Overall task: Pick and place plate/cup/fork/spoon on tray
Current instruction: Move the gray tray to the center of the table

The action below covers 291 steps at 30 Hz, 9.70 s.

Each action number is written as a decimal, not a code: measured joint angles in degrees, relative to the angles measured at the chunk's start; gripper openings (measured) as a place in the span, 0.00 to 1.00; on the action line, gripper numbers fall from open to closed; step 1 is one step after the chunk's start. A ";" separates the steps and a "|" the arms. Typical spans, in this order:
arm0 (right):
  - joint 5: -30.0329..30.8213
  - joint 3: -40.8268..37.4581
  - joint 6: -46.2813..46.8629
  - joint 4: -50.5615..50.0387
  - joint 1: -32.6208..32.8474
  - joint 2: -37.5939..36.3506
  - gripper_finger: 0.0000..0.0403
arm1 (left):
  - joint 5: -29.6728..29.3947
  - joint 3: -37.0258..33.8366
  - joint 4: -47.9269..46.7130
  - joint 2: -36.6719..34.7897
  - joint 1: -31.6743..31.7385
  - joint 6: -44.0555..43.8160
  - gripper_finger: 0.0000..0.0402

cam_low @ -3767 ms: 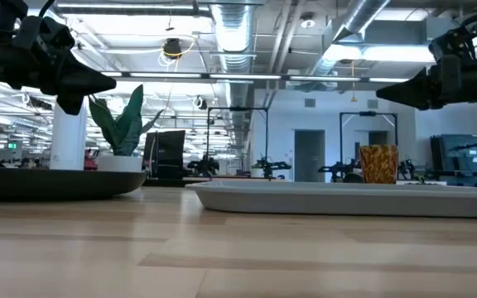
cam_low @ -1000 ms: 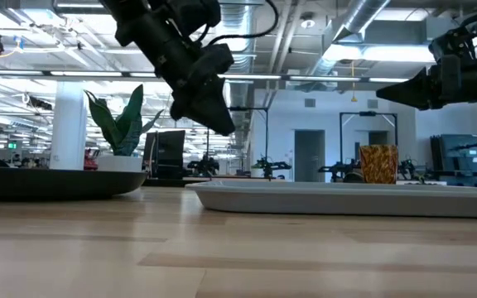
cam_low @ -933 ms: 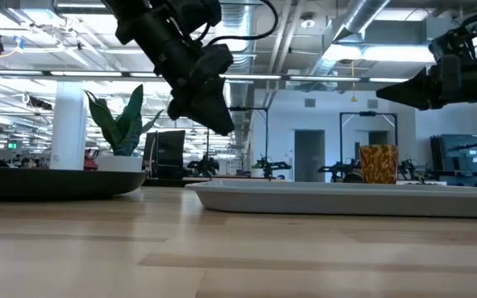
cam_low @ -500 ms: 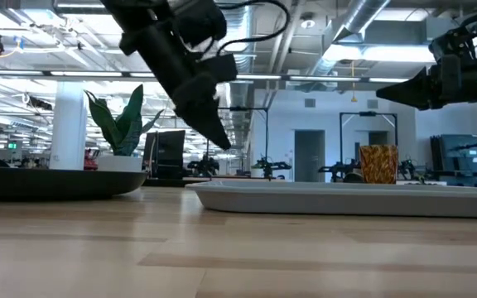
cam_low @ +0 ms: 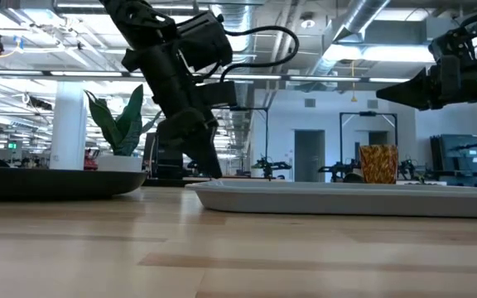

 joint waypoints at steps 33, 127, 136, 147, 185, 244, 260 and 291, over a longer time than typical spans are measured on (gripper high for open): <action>0.01 0.01 0.00 0.01 0.00 0.02 0.08 | -0.31 8.55 -16.09 3.27 2.12 -34.53 0.42; 19.14 26.98 44.92 -14.80 62.04 47.87 0.02 | 0.95 8.51 -14.65 5.74 5.31 -21.44 0.24; 13.40 36.80 69.66 -19.83 76.98 68.64 0.02 | 1.04 8.53 -14.14 4.20 5.31 -21.00 0.24; 0.02 39.45 80.59 -21.17 76.57 82.88 0.02 | 1.26 8.53 -13.22 3.50 5.24 -19.30 0.24; 13.62 38.62 76.81 -50.53 57.63 76.28 0.02 | 6.79 8.55 -15.45 3.10 -4.81 -5.82 0.24; -2.54 35.10 61.94 -52.05 52.17 64.87 0.02 | 13.34 4.53 -26.40 3.35 -14.86 -23.75 0.24; -2.31 35.10 58.32 -55.14 49.03 76.62 0.02 | 16.38 4.40 -23.48 3.52 -16.68 -26.25 0.24; 20.12 35.08 39.13 -51.70 29.87 77.18 0.02 | 4.98 11.45 -32.39 -0.44 -20.47 -21.74 0.24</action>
